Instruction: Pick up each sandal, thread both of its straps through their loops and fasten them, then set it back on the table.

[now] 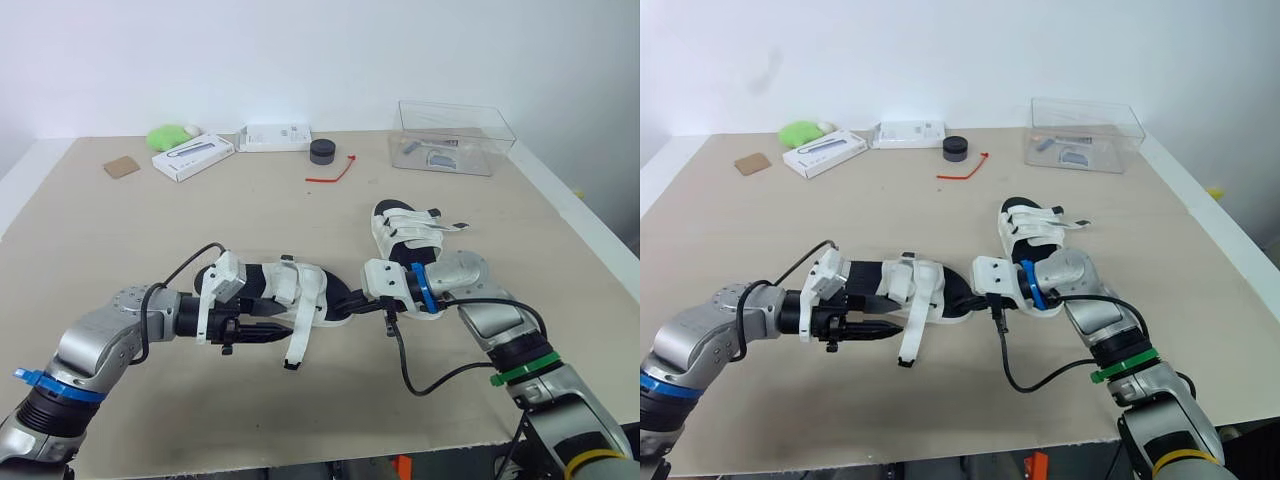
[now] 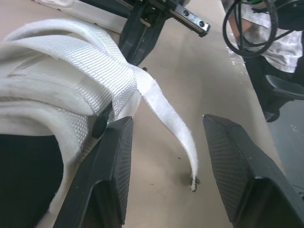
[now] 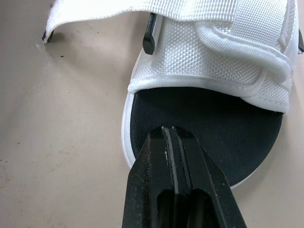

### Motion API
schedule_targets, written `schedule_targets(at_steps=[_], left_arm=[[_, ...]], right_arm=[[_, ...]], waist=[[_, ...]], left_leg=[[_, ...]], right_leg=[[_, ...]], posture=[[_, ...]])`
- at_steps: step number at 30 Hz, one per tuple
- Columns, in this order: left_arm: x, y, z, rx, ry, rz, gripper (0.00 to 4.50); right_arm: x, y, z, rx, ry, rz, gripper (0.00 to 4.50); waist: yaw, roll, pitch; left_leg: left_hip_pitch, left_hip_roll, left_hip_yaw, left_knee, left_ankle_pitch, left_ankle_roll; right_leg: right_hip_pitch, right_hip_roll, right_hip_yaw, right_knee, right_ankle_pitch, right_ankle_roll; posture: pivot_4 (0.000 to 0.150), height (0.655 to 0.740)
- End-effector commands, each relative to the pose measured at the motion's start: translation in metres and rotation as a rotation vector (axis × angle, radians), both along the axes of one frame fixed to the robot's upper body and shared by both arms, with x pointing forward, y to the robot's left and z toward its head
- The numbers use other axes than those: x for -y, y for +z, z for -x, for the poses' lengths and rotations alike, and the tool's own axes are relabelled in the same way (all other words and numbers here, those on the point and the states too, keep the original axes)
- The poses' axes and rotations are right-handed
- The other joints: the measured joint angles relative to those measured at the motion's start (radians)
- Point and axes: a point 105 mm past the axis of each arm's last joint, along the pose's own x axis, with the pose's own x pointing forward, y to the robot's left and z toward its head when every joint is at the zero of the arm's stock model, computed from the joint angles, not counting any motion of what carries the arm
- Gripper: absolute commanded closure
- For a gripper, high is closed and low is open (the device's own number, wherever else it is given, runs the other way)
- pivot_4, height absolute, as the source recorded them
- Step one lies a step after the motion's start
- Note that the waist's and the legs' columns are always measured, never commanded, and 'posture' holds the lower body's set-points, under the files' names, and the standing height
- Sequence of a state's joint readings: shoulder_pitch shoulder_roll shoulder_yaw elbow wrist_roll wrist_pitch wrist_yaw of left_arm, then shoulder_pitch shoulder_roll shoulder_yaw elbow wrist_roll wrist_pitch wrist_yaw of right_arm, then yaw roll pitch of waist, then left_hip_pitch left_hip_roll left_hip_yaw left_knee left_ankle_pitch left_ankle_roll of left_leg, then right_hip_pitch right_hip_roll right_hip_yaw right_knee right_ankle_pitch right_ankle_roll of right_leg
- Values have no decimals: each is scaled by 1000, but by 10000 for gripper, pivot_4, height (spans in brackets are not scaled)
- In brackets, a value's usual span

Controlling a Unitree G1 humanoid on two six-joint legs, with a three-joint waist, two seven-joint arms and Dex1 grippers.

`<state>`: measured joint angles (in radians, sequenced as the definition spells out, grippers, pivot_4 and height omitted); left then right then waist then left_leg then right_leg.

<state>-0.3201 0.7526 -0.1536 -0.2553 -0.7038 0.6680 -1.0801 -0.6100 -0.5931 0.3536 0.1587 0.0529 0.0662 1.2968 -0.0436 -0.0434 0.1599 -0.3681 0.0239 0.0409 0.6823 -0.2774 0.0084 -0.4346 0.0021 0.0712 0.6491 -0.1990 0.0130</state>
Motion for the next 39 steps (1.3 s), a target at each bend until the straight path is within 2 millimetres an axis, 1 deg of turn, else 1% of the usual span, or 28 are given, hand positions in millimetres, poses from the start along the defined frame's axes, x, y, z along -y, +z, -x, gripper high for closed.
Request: schedule_targets(at_steps=[1,6,12,15,16,17,18,19,20,21,23,25,27,30,33,34,36,38,39], left_arm=[[-1,0,15,-43,-73,-7,21014],[-2,-9,25,-128,-94,-26,21014],[9,-7,14,-156,-49,17,21014],[14,-20,6,-197,-18,-33,21014],[15,-23,5,-207,-15,-44,26095],[15,-24,5,-212,-16,-49,28774],[16,-25,6,-228,-22,-49,33040],[17,-25,7,-239,-26,-47,38633],[18,-25,7,-248,-29,-46,43111],[19,-25,8,-262,-30,-41,44199],[22,-23,6,-291,-30,-18,44199],[23,-16,3,-308,-29,19,44199],[20,-5,0,-337,-31,62,44199],[14,12,2,-384,-76,115,44199],[8,36,5,-424,-139,168,44199],[6,46,1,-425,-145,194,44199],[9,64,-19,-388,-94,248,44199],[12,73,-33,-394,-58,280,44199],[15,72,-38,-383,-46,270,44199]], right_arm=[[8,-22,6,-64,-18,73,45000],[9,-22,6,-61,-24,78,45000],[10,-22,7,-61,-26,79,45000],[11,-21,7,-58,-27,82,45000],[11,-21,7,-58,-27,83,45000],[11,-21,7,-58,-27,83,45000],[11,-21,7,-58,-27,84,45000],[11,-21,8,-59,-27,84,45000],[11,-21,8,-59,-28,85,45000],[12,-22,8,-60,-28,85,45000],[12,-22,9,-61,-27,88,45000],[13,-22,8,-61,-29,88,45000],[13,-21,8,-59,-32,88,45000],[15,-20,7,-57,-34,91,45000],[15,-20,7,-56,-36,92,45000],[15,-20,6,-56,-36,92,45000],[15,-19,6,-55,-38,92,45000],[15,-19,5,-54,-38,93,45000],[15,-19,5,-54,-39,92,45000]], waist=[[-1,0,0],[-1,0,0],[0,0,0],[1,0,0],[1,0,0],[0,0,0],[0,0,0],[0,0,0],[0,0,0],[0,0,0],[1,0,0],[1,0,0],[1,0,0],[1,0,0],[0,0,0],[0,0,0],[3,-1,1],[7,-1,1],[7,-1,1]], left_leg=[[0,0,0,0,0,0],[0,2,0,0,0,1],[0,2,0,0,0,1],[0,1,-1,0,0,1],[0,1,-1,0,0,1],[0,0,-1,0,0,1],[-1,0,-1,-1,0,1],[-1,0,-1,-1,-1,1],[-1,0,-1,-1,-1,1],[-1,0,-1,-1,-1,1],[-1,1,-1,-1,-1,1],[-1,0,-1,-1,-1,1],[-1,0,-1,-1,-1,1],[-1,-1,-2,-1,-1,1],[-1,-1,-2,-1,-1,1],[-2,-2,-3,-1,-1,1],[-2,-2,-3,-1,-1,1],[-2,-4,-4,0,0,0],[-2,-4,-5,1,0,0]], right_leg=[[0,0,0,0,0,0],[0,0,0,0,-1,0],[0,0,0,0,-1,0],[0,0,-1,0,-1,0],[0,0,-1,0,-1,0],[0,0,-1,0,-1,0],[0,0,0,0,-1,0],[0,0,0,-1,-1,0],[0,0,0,-1,-1,0],[0,0,-1,-1,-2,0],[0,-1,-1,-1,-2,0],[0,-1,-1,-1,-1,1],[0,-2,-1,-1,-1,1],[0,-1,-1,-1,-2,1],[0,-1,-2,-1,-2,1],[0,-1,-2,-1,-2,1],[0,-2,-2,-1,-2,1],[1,-3,-4,-1,-2,2],[1,-3,-4,-1,-2,2]], posture=[[1500,7400],[1500,7400],[1500,7400],[1500,7400],[1500,7400],[1500,7400],[1500,7400],[1500,7400],[1500,7400],[1500,7400],[1500,7400],[1500,7400],[1500,7400],[1500,7400],[1500,7400],[1500,7400],[1500,7400],[1500,7400],[1500,7400]])
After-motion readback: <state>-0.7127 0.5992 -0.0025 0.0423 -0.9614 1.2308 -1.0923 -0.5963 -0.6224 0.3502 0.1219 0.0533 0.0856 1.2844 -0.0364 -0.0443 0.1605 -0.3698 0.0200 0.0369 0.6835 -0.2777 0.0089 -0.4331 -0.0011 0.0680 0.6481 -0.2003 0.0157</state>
